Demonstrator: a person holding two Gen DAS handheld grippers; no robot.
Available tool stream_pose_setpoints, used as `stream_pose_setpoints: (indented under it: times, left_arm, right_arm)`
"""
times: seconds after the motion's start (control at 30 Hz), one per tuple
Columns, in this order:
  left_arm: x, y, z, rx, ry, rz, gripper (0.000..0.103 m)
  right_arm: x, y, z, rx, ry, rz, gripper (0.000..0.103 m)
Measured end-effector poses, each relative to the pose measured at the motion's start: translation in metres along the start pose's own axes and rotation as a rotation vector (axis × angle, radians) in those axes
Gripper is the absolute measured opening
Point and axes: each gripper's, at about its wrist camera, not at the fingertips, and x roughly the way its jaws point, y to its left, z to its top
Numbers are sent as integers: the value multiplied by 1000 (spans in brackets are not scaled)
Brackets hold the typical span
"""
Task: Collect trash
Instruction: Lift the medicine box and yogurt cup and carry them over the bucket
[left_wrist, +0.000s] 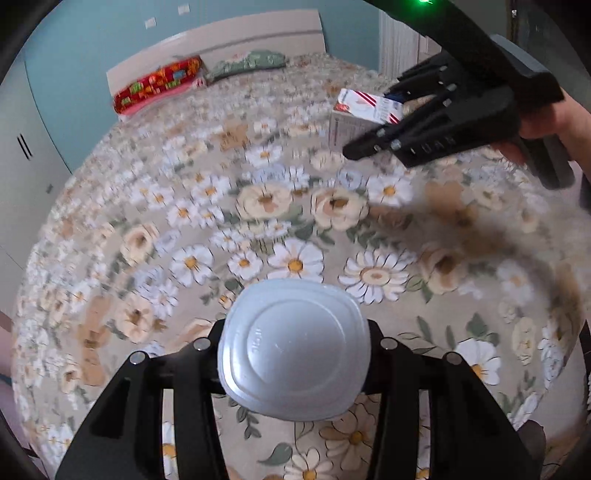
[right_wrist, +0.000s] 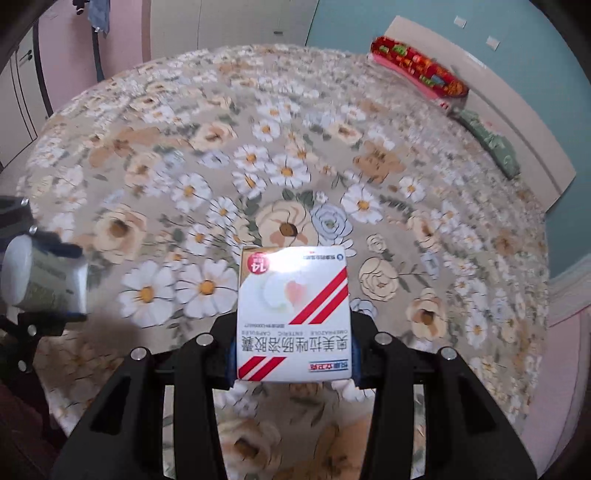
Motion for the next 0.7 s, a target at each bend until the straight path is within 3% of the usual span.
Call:
stream_pose_setpoints:
  times: [0.37,0.7]
  left_arm:
    - [-122,-13,20,-22,-126,79,48]
    - [-215,-30,4,-37,-216,149,48]
  right_arm:
    - [-155,56,-3,-34,-109,-85,44]
    - [-264,114,-27,-54,-180,-152,44]
